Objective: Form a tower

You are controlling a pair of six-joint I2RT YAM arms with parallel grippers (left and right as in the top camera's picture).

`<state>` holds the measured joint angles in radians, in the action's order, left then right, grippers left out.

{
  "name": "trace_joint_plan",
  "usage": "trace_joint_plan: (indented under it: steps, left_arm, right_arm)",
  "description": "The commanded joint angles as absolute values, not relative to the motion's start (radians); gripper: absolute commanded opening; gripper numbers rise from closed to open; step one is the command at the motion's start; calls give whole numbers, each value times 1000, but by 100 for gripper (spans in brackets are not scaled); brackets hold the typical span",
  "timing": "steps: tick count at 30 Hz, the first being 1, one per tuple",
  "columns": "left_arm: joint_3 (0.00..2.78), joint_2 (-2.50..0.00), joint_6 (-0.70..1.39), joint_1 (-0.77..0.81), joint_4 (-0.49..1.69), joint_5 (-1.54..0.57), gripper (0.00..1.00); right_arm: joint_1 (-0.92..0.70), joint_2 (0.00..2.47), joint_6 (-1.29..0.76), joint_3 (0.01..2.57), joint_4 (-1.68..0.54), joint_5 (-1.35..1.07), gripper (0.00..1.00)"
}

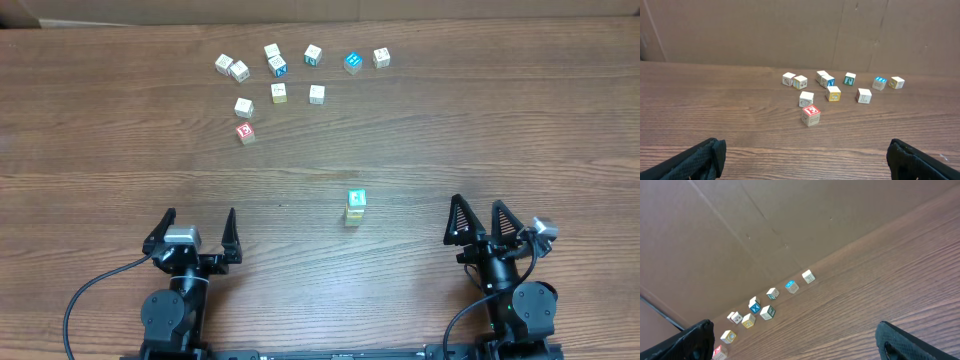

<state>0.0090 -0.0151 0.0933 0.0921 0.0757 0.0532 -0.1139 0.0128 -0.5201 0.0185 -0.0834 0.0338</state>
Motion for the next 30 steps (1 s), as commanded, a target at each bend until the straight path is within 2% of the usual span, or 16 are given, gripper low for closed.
trace_joint_plan:
  steps: [1, 23, 30]
  left_arm:
    - [5, -4, 70, 99, 74, 55, 100]
    - [5, -4, 70, 99, 74, 55, 100]
    - [5, -4, 70, 99, 74, 55, 100]
  right_arm:
    - [-120, 3, -517, 8, -81, 40, 100]
    - [-118, 3, -513, 8, -81, 44, 100]
    - [-118, 3, -124, 8, -81, 43, 100]
